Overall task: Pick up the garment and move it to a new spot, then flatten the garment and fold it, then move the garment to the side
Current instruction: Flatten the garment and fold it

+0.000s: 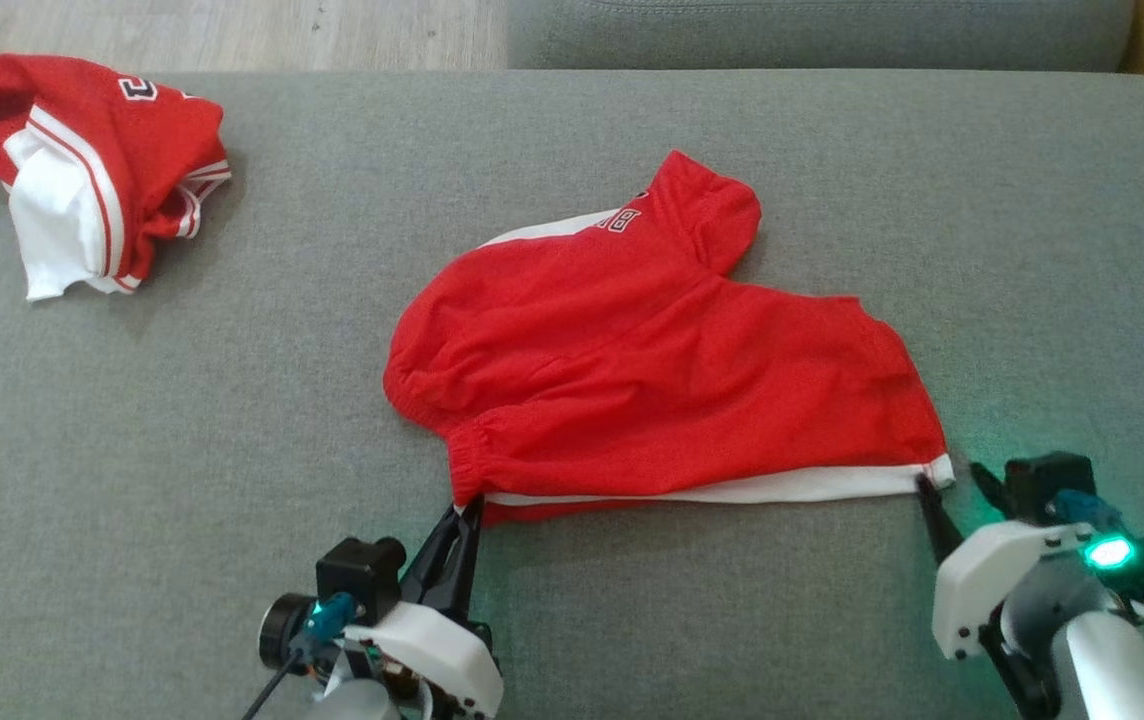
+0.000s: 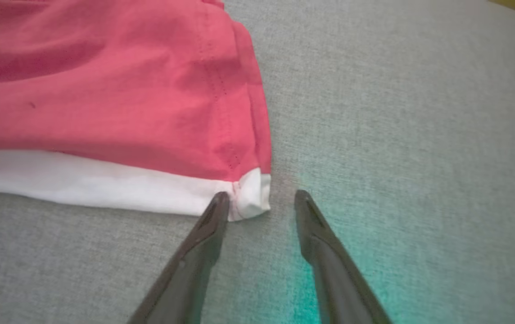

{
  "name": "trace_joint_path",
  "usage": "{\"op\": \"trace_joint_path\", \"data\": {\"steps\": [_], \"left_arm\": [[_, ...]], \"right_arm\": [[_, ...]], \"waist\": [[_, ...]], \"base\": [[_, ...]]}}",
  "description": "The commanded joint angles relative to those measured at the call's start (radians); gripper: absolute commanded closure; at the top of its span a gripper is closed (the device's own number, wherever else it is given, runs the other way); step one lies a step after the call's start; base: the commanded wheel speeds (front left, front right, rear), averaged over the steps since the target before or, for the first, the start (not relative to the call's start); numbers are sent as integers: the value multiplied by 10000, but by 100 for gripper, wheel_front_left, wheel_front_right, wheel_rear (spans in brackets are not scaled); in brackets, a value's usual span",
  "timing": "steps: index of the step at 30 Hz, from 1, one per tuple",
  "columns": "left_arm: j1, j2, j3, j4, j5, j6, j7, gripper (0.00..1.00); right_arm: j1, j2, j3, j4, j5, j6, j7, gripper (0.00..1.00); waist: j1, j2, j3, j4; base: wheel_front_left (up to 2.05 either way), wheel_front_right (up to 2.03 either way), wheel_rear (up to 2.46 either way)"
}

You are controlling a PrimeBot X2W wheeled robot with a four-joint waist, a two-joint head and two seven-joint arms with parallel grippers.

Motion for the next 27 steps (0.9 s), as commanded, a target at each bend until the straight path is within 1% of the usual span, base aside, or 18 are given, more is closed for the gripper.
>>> {"op": "trace_joint_path", "data": {"steps": [1, 2, 3, 4, 6, 7, 8, 13, 14, 17, 19, 20, 24, 27], "left_arm": [[-325, 178, 422, -345, -107, 63, -158, 100], [-330, 195, 433, -370, -115, 73, -164, 100], [-338, 215, 446, -392, -121, 86, -171, 100], [-349, 237, 459, -415, -125, 96, -178, 100], [-378, 292, 469, -463, -116, 116, -178, 100], [-396, 323, 474, -492, -108, 125, -180, 100], [-416, 358, 477, -522, -95, 134, -182, 100], [-493, 544, 512, -769, -53, 164, -210, 100], [-587, 715, 540, -1067, 14, 157, -251, 100], [-801, 1019, 570, -1625, 183, 172, -205, 100], [-1053, 1323, 601, -2219, 371, 173, -124, 100], [-1053, 1323, 601, -2219, 371, 173, -124, 100], [-1758, 2069, 774, -3776, 715, 171, 401, 100], [-2398, 2559, 1055, -5136, 649, 75, 1080, 100]], "right_arm": [[-495, -281, 395, -206, 157, -7, 83, 38], [-551, -301, 463, -154, 292, -7, 97, 54], [-607, -316, 523, -89, 438, -7, 115, 62], [-659, -356, 572, 8, 541, -7, 167, 66], [-761, -442, 695, 195, 728, -7, 223, 79], [-811, -466, 758, 283, 856, -7, 235, 91], [-856, -492, 812, 340, 947, -7, 207, 100], [-1027, -487, 913, 331, 1438, -7, -110, 100], [-1097, -473, 914, -15, 1777, -7, -420, 100], [-1165, -516, 880, -628, 2114, -7, -667, 100], [-1204, -565, 867, -1228, 2383, -7, -792, 100], [-1204, -565, 867, -1228, 2383, -7, -792, 100], [-1350, -859, 645, -2789, 2577, -7, -901, 100], [-1544, -1015, 390, -4095, 2576, -7, -715, 100]], "waist": [[0, 0, 34, -5], [0, 0, 48, -10], [0, 0, 58, -15], [0, 0, 67, -18], [0, 0, 82, -15], [0, 0, 84, -12], [0, 0, 80, -10], [0, 0, -70, -43], [0, 0, -277, -87], [0, 0, -552, -128], [0, 0, -779, -156], [0, 0, -779, -156], [0, 0, -1265, -195], [0, 0, -1575, -275]], "base": [[0, 0, 0], [0, 0, 0], [0, 0, 0], [0, 0, 0], [0, 0, 0], [0, 0, 0], [0, 0, 0], [0, 0, 0], [0, 0, 0], [0, 0, 0], [0, 0, 0], [0, 0, 0], [0, 0, 0], [0, 0, 0]]}}
